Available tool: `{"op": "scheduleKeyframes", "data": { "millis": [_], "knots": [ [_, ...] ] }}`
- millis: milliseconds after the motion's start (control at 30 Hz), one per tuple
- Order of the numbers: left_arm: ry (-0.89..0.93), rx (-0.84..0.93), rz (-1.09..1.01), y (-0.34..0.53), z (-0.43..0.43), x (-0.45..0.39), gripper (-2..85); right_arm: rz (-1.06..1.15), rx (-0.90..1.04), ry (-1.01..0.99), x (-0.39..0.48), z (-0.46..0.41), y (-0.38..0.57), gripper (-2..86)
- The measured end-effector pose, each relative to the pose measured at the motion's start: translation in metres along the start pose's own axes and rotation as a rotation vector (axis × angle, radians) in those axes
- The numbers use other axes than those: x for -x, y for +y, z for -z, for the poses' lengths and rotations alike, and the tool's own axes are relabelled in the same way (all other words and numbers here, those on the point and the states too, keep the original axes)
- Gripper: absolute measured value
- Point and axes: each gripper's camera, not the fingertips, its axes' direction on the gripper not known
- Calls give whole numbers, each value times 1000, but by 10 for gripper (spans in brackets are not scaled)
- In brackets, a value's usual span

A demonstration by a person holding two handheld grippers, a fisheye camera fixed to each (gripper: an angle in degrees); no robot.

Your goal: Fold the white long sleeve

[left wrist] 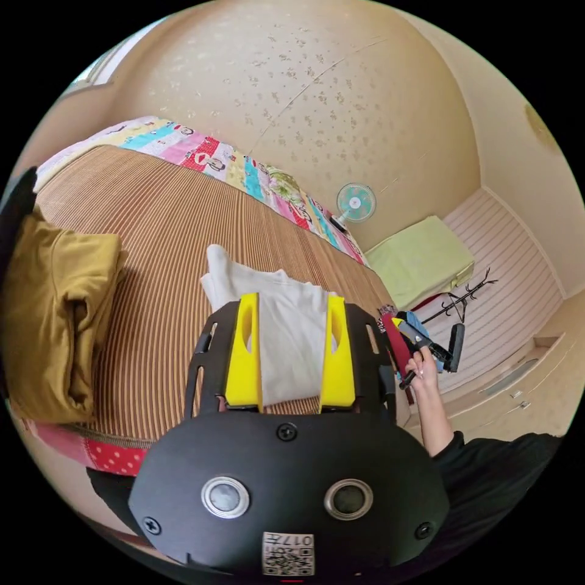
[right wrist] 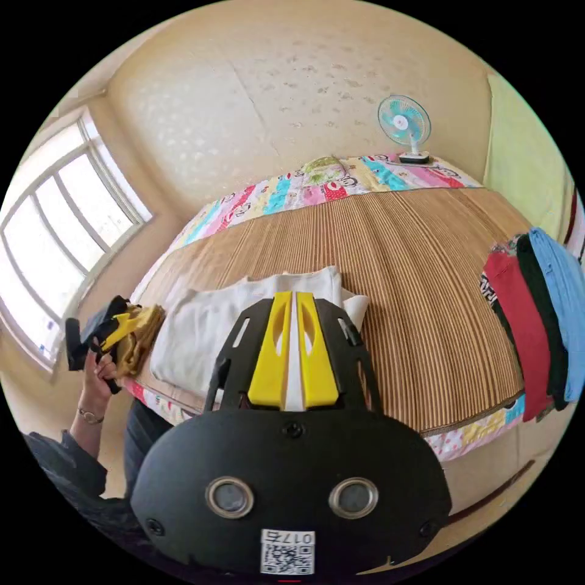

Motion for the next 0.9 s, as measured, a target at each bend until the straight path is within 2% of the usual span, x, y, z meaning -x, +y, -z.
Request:
{"op": "scheduleKeyframes", "data": {
  "millis": [67,133,167,200,233,267,400,467,500,600,667,767,900],
  "knots": [
    [-47,16,138,51,5,25,173,148,111,279,20,-52,50,16],
    [-26,46,270,85,0,49,182,170,224,461,14,-95,82,10],
    [6,82,347,103,-10,65,182,109,235,534,4,-111,99,8],
    [26,104,376,110,-16,71,180,72,242,540,-2,-117,106,7],
    [62,124,414,121,-28,81,174,5,157,500,-8,-112,116,6],
    [92,85,436,127,-32,85,168,-77,130,451,-17,-109,118,5],
    [211,55,539,120,-55,92,144,-225,149,317,-45,-102,112,3],
    [251,-12,574,106,-60,87,62,-215,139,276,-56,-100,117,3],
    [268,-42,542,99,-58,79,60,-207,132,272,-58,-99,118,3],
    [212,-95,246,52,-54,-5,56,-180,112,265,-68,-94,123,3],
    [158,-19,-64,26,-77,-105,54,-201,109,237,-82,-86,123,4],
    [175,89,-372,41,-127,-217,56,-228,120,167,-107,-72,120,5],
    [261,304,-449,86,-200,-280,81,-289,143,13,-152,-42,121,10]
  ]
}}
